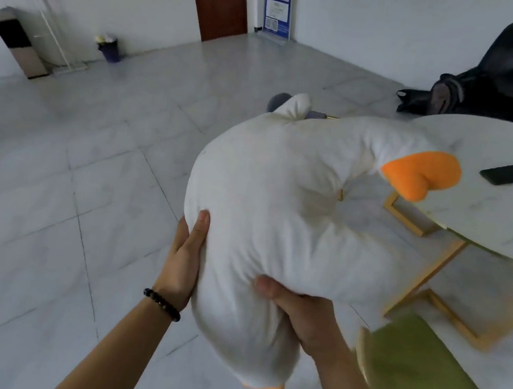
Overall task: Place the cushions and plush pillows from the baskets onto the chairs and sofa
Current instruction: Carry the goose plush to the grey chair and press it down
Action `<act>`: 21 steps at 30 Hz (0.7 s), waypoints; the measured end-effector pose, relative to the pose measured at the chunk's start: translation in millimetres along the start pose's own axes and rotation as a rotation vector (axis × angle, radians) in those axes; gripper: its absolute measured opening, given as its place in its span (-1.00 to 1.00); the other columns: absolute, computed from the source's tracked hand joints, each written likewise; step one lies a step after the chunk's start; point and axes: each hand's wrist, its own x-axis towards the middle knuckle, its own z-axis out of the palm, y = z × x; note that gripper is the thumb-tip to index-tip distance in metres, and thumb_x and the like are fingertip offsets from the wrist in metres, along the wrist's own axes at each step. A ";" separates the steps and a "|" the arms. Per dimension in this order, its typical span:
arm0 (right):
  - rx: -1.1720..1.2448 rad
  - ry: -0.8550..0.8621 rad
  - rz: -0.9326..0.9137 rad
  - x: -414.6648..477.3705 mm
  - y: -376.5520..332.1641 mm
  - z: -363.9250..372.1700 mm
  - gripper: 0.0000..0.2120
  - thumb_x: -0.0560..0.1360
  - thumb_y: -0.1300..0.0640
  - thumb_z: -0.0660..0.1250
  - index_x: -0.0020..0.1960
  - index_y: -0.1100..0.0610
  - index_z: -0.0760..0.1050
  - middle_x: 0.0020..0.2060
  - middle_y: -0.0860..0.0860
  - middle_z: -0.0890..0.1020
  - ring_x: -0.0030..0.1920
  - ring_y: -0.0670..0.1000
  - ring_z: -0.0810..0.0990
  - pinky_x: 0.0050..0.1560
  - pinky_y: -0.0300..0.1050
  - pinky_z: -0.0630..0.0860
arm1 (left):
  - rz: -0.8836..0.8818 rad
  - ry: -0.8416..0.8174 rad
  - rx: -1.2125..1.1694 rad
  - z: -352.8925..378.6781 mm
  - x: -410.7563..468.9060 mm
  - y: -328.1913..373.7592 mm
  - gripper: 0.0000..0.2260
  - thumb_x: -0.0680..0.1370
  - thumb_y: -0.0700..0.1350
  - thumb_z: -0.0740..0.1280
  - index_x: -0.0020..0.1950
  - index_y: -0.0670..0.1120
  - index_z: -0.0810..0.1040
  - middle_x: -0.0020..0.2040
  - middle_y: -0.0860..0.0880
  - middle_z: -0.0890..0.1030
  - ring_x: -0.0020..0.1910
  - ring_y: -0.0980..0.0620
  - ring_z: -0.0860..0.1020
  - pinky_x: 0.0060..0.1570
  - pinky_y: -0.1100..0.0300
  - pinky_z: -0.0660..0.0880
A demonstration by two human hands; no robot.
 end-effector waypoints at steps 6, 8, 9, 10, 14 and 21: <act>-0.069 0.013 0.013 167.2 -35.8 12.7 -0.27 0.12 -0.14 0.69 0.26 -0.09 0.60 0.19 -0.24 0.68 0.25 -0.17 0.62 0.40 0.01 0.47 | -0.014 0.015 0.059 9.9 167.4 21.2 -0.21 0.35 0.50 0.37 0.49 0.14 0.45 0.38 0.19 0.58 0.39 0.10 0.52 0.48 -0.05 0.35; -0.087 0.027 0.003 225.9 -38.8 9.3 -0.34 0.16 -0.10 0.69 0.23 -0.13 0.61 0.16 -0.29 0.68 0.22 -0.22 0.62 0.36 -0.10 0.48 | -0.034 0.009 0.073 21.2 227.6 14.2 -0.30 0.41 0.48 0.32 0.47 0.18 0.47 0.39 0.18 0.57 0.40 0.11 0.51 0.48 -0.05 0.35; -0.096 0.043 -0.011 256.4 -39.0 6.3 -0.37 0.17 -0.09 0.69 0.22 -0.14 0.61 0.15 -0.31 0.68 0.20 -0.25 0.62 0.32 -0.17 0.49 | -0.038 0.006 0.091 28.5 259.8 8.2 -0.33 0.43 0.50 0.28 0.46 0.23 0.47 0.42 0.16 0.54 0.43 0.10 0.48 0.48 -0.08 0.34; -0.108 0.064 -0.028 287.1 -39.1 2.9 -0.39 0.19 -0.07 0.70 0.21 -0.13 0.61 0.14 -0.33 0.68 0.19 -0.27 0.62 0.28 -0.25 0.49 | -0.040 0.009 0.114 37.2 292.6 1.9 -0.36 0.43 0.53 0.26 0.45 0.30 0.45 0.46 0.14 0.49 0.47 0.08 0.43 0.50 -0.11 0.31; -0.141 0.167 -0.064 407.2 -50.5 -10.2 -0.40 0.20 -0.03 0.64 0.22 -0.10 0.58 0.06 -0.42 0.66 0.11 -0.36 0.61 0.09 -0.50 0.48 | -0.029 -0.058 0.132 82.9 420.7 -7.3 -0.48 0.49 0.51 0.20 0.42 0.41 0.40 0.47 0.20 0.45 0.51 0.09 0.37 0.51 -0.14 0.29; -0.191 0.387 -0.052 572.6 -97.1 -73.4 -0.16 0.14 -0.13 0.73 0.35 0.03 0.54 0.14 -0.25 0.67 0.08 -0.43 0.58 0.00 -0.59 0.43 | -0.130 -0.334 0.179 202.5 612.1 5.4 -0.61 0.68 0.26 0.12 0.50 0.25 0.39 0.39 0.28 0.53 0.38 0.24 0.48 0.47 0.00 0.38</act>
